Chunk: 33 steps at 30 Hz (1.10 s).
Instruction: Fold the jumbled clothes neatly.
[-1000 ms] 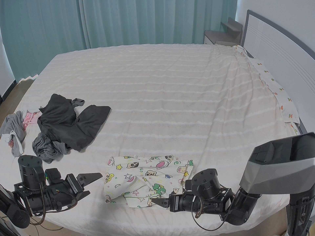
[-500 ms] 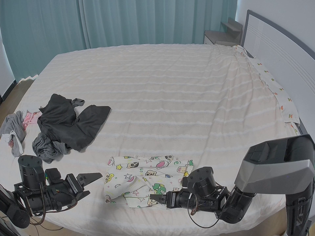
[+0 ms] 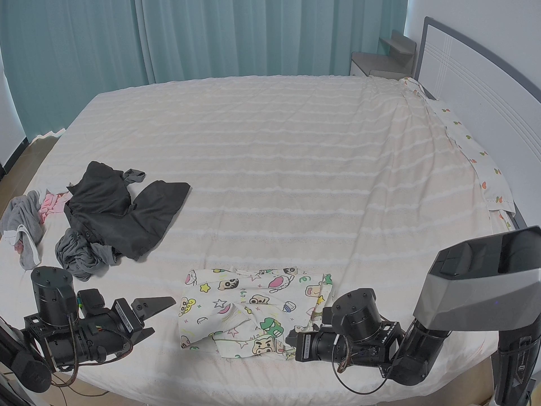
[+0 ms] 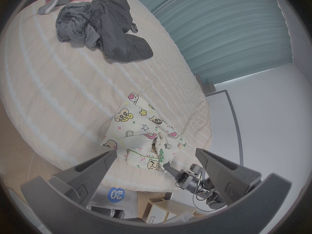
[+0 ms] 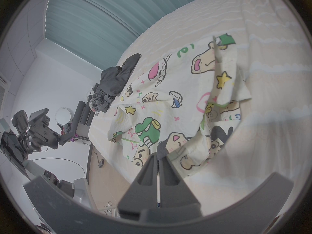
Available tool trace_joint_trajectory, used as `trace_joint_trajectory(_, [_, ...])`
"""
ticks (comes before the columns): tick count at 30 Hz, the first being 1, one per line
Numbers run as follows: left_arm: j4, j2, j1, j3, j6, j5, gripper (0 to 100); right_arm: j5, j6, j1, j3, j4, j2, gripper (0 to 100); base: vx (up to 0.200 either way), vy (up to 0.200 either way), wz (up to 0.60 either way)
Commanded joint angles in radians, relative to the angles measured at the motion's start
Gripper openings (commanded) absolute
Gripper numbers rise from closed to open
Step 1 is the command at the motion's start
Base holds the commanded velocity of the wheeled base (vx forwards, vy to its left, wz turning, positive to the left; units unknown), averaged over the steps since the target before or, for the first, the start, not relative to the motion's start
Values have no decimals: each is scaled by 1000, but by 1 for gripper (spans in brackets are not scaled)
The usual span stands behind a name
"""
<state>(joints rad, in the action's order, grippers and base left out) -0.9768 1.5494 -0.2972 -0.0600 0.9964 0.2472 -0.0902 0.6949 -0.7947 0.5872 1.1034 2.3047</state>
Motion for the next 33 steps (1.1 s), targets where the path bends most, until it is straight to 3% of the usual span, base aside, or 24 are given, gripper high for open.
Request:
trace_joint_trajectory(1, [0,1,1,0,-1,-2,100,-2,-2,14,-58,3,-79,0,0,0,0])
trace_joint_trajectory(26, [0,-2,1,2,-1,-3,100,-14,-20,91,-173,-5,-105,0,0,0,0])
trace_joint_trajectory(33, [0,-2,1,2,-1,-5,100,-14,-84,123,-173,-39,-102,0,0,0,0])
